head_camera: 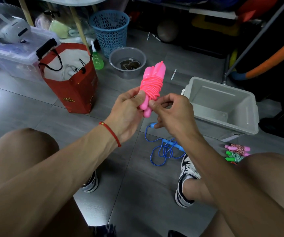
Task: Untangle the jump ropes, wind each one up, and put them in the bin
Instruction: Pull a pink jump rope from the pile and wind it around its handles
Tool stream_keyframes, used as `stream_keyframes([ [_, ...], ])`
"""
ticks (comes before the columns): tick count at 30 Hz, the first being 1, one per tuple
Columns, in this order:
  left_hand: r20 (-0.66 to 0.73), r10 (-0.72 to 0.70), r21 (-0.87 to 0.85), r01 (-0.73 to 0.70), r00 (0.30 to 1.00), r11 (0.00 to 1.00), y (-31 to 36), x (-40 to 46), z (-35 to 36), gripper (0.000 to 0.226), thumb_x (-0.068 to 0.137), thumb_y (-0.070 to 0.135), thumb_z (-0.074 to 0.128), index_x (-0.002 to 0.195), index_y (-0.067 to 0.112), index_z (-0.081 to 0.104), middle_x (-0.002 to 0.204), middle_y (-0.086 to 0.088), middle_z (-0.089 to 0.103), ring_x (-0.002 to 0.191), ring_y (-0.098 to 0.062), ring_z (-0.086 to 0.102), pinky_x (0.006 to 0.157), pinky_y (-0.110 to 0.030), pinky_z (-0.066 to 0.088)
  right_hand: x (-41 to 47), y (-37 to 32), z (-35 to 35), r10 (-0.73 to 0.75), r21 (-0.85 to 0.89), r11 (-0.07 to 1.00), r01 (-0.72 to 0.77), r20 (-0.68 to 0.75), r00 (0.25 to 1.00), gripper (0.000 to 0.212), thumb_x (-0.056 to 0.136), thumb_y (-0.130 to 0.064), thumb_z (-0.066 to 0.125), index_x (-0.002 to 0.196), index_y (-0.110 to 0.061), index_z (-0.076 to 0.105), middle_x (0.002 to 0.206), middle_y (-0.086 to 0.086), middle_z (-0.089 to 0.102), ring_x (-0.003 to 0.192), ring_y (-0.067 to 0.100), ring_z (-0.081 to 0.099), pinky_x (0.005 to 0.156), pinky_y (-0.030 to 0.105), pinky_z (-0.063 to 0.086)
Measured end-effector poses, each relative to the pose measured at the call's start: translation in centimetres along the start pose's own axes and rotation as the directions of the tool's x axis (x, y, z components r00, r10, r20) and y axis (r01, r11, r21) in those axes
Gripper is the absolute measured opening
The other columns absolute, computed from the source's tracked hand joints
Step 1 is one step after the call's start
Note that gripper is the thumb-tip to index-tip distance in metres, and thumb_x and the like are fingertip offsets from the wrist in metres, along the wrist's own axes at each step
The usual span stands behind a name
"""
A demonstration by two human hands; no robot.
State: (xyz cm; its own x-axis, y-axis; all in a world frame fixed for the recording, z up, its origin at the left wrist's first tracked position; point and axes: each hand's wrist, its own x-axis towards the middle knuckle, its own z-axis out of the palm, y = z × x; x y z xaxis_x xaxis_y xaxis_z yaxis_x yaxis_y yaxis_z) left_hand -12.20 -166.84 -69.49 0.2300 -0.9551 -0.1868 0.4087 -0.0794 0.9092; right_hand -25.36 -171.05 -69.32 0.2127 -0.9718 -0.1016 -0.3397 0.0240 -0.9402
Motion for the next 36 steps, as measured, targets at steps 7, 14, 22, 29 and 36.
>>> stream_keyframes([
  [7,0.052,-0.039,-0.028,0.041,0.998,0.999,0.0,0.3,0.0,0.02,0.105,0.006,0.04,0.106,-0.009,0.053,0.075,-0.014,0.063,0.066,-0.026,0.046,0.076,-0.038,0.046,0.6,-0.1,-0.5,0.066,0.08,0.994,-0.072,0.07,0.995,0.033,0.084,-0.019,0.082,0.099,-0.002,0.059,0.082,0.011,0.061,0.052,0.019,0.063,0.05,0.047,0.061],
  [14,0.161,-0.151,-0.069,0.163,0.975,0.984,0.2,0.6,-0.1,0.031,0.103,0.016,0.037,0.09,-0.01,0.05,0.097,-0.029,0.05,0.097,-0.038,0.044,0.111,-0.057,0.039,0.7,-0.2,-0.9,0.051,0.13,0.99,-0.055,0.036,0.998,0.031,0.079,-0.011,0.085,0.096,0.0,0.061,0.082,0.018,0.074,0.064,0.028,0.075,0.063,0.044,0.064],
  [22,0.065,-0.123,-0.029,0.125,0.99,0.992,-0.3,0.2,0.7,0.032,0.106,0.016,0.044,0.108,-0.014,0.057,0.104,-0.023,0.061,0.091,-0.032,0.053,0.084,-0.042,0.053,0.7,0.0,-1.5,0.043,0.063,0.997,-0.044,0.016,0.999,0.027,0.078,-0.009,0.085,0.093,-0.001,0.064,0.078,0.013,0.075,0.064,0.025,0.075,0.065,0.045,0.064],
  [29,0.099,-0.142,0.068,0.135,0.985,0.988,-0.3,0.1,1.1,0.036,0.106,0.015,0.044,0.13,-0.01,0.054,0.11,-0.018,0.066,0.099,-0.029,0.059,0.086,-0.038,0.057,0.2,-0.1,-1.5,0.102,0.059,0.993,-0.099,-0.05,0.994,0.036,0.076,-0.015,0.084,0.098,-0.004,0.058,0.073,0.004,0.068,0.065,0.024,0.075,0.058,0.044,0.063],
  [36,0.097,-0.157,0.054,0.152,0.983,0.987,0.1,0.5,0.8,0.029,0.105,0.013,0.044,0.115,-0.009,0.06,0.112,-0.026,0.063,0.101,-0.039,0.061,0.103,-0.057,0.048,1.2,-0.1,-3.0,0.127,0.007,0.992,-0.129,0.104,0.986,0.035,0.078,-0.015,0.084,0.101,-0.01,0.059,0.089,0.011,0.069,0.073,0.023,0.073,0.061,0.042,0.064],
])
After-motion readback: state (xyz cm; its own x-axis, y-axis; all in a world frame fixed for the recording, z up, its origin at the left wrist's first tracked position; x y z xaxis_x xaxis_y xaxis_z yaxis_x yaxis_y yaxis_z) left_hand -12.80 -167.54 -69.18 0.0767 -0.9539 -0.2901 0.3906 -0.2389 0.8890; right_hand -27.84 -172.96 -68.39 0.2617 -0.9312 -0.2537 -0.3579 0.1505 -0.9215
